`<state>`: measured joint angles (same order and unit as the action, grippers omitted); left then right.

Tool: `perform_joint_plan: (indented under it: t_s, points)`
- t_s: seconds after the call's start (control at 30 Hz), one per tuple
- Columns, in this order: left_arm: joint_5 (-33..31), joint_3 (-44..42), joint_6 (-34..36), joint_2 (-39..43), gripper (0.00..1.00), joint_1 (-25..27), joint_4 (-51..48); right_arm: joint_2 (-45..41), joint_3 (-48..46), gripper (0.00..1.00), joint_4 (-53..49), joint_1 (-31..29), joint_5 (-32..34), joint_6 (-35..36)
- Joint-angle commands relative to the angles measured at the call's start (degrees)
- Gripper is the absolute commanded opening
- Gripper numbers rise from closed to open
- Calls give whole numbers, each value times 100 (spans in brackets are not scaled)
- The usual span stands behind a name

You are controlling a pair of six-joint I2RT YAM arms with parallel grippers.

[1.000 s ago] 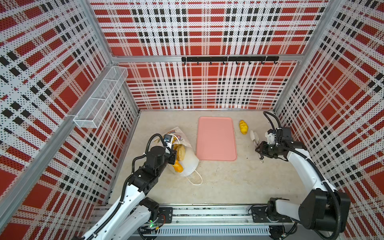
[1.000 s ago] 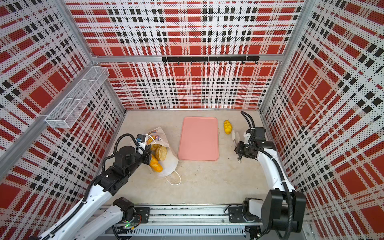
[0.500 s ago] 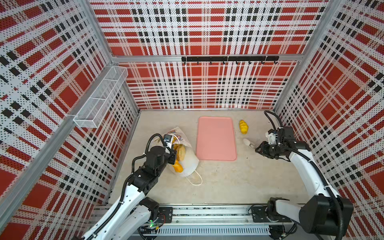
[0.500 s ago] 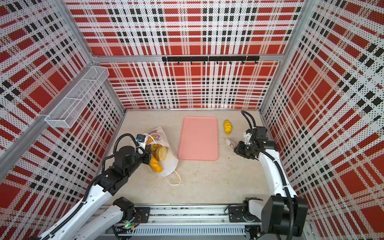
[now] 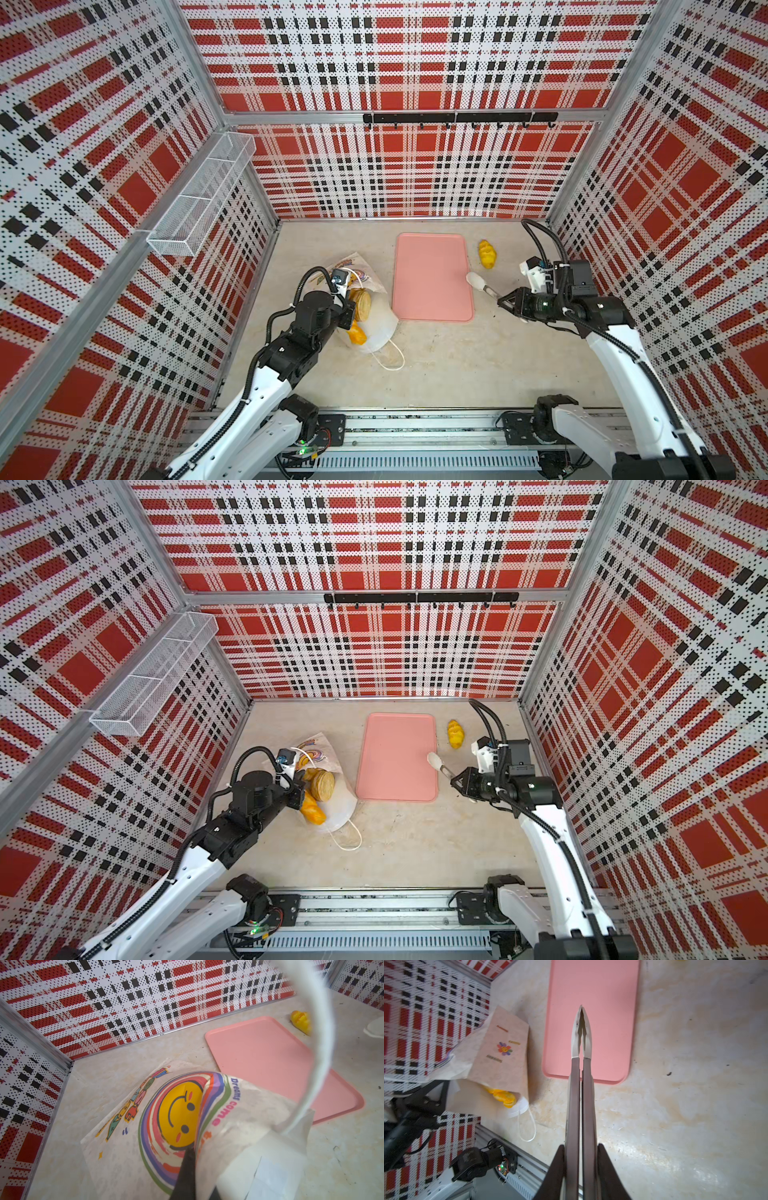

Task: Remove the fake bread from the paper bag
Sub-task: 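Swing the tongs with the right gripper toward the bag held by the left gripper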

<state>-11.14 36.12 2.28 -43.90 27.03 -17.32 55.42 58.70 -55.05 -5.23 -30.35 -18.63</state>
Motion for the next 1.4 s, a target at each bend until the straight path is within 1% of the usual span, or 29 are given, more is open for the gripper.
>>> perform_joint_plan:
  t_s: [0.0, 0.07, 0.17, 0.23, 0.33, 0.37, 0.43, 0.57, 0.63, 0.7, 0.77, 0.9, 0.97, 1.0, 1.07, 1.13, 1.37]
  points:
    - [105, 237, 160, -35, 0, 42, 76, -497, -94, 0, 350, -628, -334, -617]
    - [124, 247, 167, -73, 0, 44, 110, -699, -266, 0, 706, -1325, -198, -1126]
    - [124, 268, 151, -142, 0, 46, 95, -871, -391, 0, 1155, -2354, 279, -1718]
    - [115, 299, 98, -189, 0, 48, 61, -901, -489, 0, 1476, -2934, 570, -2043]
    - [120, 346, -23, -211, 0, 44, 21, -741, -637, 0, 2028, -3850, 981, -2416]
    - [118, 343, -72, -213, 0, 46, 22, -604, -686, 0, 2197, -4187, 1171, -2480]
    - [101, 330, -154, -218, 0, 45, 27, -259, -793, 2, 2511, -4633, 1438, -2498]
    - [99, 239, -304, -190, 0, 48, 90, 559, -946, 3, 3596, -4932, 1378, -2563]
    - [95, 212, -364, -155, 0, 51, 84, 913, -833, 5, 3892, -4967, 1435, -2608]
    - [93, 177, -402, -94, 0, 53, 89, 1196, -647, 8, 4001, -5078, 1829, -2617]
    - [67, 101, -431, -25, 0, 54, 156, 1419, -534, 9, 4084, -5268, 2464, -2678]
    - [70, -30, -499, 70, 0, 56, 239, 1875, -265, 10, 4248, -5491, 2980, -2798]
    - [90, -69, -496, 106, 0, 55, 247, 2068, -149, 16, 4374, -5531, 2991, -2878]
    - [98, -94, -496, 124, 0, 51, 260, 2151, -75, 17, 4380, -5554, 3009, -2896]
    - [106, -145, -495, 161, 0, 55, 304, 2299, 103, 24, 4268, -5617, 3128, -2910]
    - [136, -212, -495, 181, 0, 51, 384, 2464, 297, 25, 4125, -5664, 3225, -2892]
    - [256, -264, -623, 180, 0, 56, 528, 3025, 1076, 35, 3492, -5812, 3489, -2841]
